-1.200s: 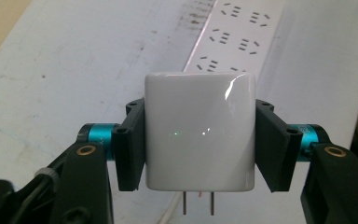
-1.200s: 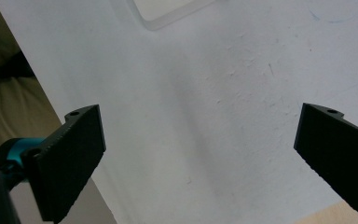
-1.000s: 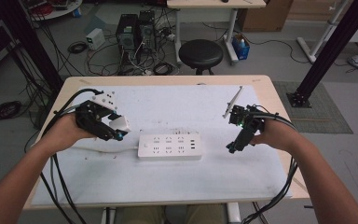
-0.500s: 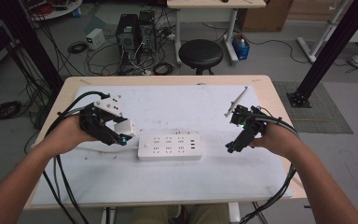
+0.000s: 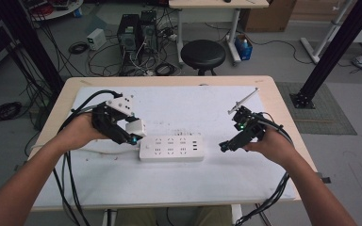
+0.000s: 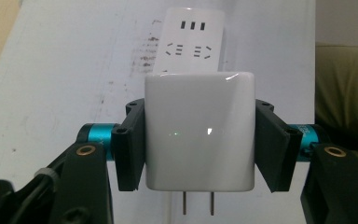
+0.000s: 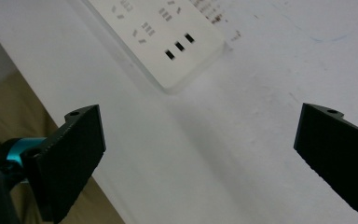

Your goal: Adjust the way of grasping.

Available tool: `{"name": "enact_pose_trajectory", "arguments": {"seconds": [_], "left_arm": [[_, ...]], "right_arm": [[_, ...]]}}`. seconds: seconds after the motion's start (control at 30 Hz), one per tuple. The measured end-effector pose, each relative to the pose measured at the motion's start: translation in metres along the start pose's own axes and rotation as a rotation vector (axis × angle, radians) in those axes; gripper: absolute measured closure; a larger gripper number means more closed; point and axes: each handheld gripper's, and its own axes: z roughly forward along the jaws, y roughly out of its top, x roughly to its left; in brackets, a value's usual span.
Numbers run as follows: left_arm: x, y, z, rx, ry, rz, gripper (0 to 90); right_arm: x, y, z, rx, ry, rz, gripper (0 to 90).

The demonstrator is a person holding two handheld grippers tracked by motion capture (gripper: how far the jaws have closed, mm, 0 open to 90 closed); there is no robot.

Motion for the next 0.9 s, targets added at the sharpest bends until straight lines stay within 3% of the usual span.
{"name": "enact_pose_trajectory", "arguments": {"seconds": [0.07,0.1,0.17,0.3,0.37,0.53,0.77,0.9], "left_arm": [[0.000,0.003,0.004,0.002,-0.006,0.015,42.4],[0.000,0.006,0.008,-0.005,-0.018,0.020,42.4],[-0.001,0.008,0.010,-0.007,-0.020,0.024,42.4],[-0.001,0.015,0.019,-0.024,-0.031,0.038,42.4],[-0.001,0.018,0.022,-0.034,-0.035,0.046,42.4],[-0.002,0.025,0.030,-0.043,-0.045,0.064,42.4],[-0.003,0.034,0.040,-0.042,-0.058,0.079,42.4],[-0.003,0.038,0.045,-0.047,-0.056,0.082,42.3]], "right_arm": [[-0.001,-0.001,0.001,-0.020,0.026,0.020,1.2],[-0.004,-0.002,0.001,-0.054,0.069,0.067,1.2],[-0.005,-0.002,0.001,-0.084,0.090,0.107,1.2],[-0.002,-0.001,0.003,-0.114,0.120,0.121,1.2],[-0.001,0.000,0.003,-0.139,0.163,0.118,1.2],[0.003,0.002,0.005,-0.187,0.241,0.167,1.2],[0.004,0.000,0.008,-0.202,0.274,0.257,1.2],[0.001,-0.004,0.010,-0.212,0.306,0.334,1.2]]}}
